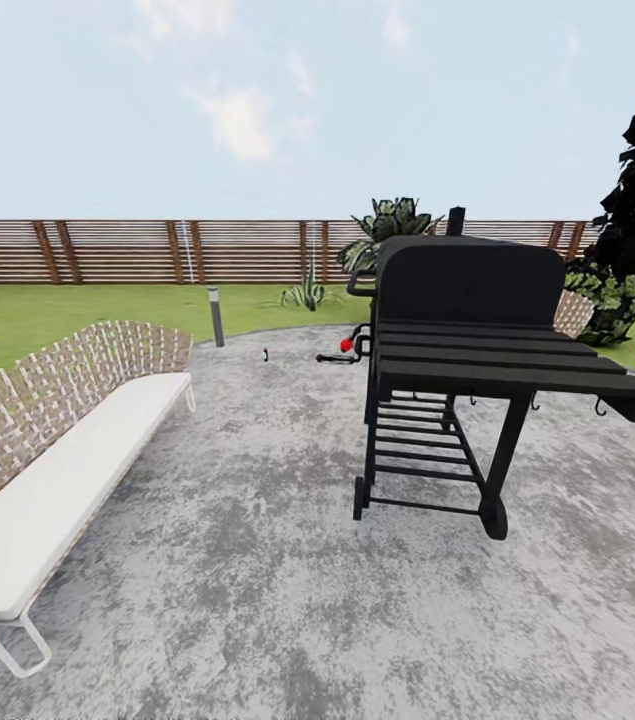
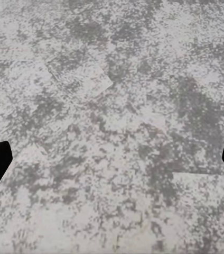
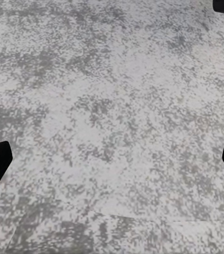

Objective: In the garden, pick up the pesticide atomizer on the floor and spray pesticide onto both trees until each tree trunk is fully covered.

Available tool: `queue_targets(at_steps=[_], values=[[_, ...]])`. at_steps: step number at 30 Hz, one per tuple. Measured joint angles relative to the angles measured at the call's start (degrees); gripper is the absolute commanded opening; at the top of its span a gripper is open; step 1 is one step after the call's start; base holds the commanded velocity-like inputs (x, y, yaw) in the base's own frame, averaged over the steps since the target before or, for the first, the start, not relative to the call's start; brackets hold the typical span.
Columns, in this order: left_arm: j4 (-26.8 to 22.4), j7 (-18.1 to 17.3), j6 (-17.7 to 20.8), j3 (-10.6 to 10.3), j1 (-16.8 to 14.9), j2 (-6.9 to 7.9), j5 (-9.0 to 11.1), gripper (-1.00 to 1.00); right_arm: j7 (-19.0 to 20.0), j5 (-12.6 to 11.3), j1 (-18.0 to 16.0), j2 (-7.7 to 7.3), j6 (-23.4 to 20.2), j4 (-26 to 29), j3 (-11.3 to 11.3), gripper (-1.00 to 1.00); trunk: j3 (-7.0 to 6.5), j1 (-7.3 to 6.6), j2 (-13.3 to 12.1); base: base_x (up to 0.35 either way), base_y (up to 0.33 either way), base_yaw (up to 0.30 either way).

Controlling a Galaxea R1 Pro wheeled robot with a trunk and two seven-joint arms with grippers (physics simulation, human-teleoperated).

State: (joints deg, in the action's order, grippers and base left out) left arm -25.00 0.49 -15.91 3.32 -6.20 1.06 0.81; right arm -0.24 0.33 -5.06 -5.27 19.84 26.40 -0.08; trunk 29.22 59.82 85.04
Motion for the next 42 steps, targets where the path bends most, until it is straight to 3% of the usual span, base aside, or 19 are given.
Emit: queue_targets(at_steps=[12, 35, 42], values=[[0.01, 0.07, 0.02, 0.10, 0.00, 0.00, 0.01, 1.00, 0.00, 0.05, 0.00, 0.09, 0.03, -0.01, 0.00, 1.00, 2.18, 2.64, 4.81, 0.000, 0.000, 0.027], [-0.02, 0.15, 0.02, 0.11, 0.01, 0.00, 0.07, 1.00, 0.00, 0.06, -0.01, 0.09, 0.04, -0.10, -0.04, 1.00, 6.84, 7.69, 14.04, 0.000, 0.000, 0.248], [0.03, 0.15, 0.01, 0.10, 0.00, 0.00, 0.07, 1.00, 0.00, -0.07, 0.00, 0.01, 0.11, -0.01, -0.22, 1.00, 8.24, 9.23, 16.85, 0.000, 0.000, 0.056]])
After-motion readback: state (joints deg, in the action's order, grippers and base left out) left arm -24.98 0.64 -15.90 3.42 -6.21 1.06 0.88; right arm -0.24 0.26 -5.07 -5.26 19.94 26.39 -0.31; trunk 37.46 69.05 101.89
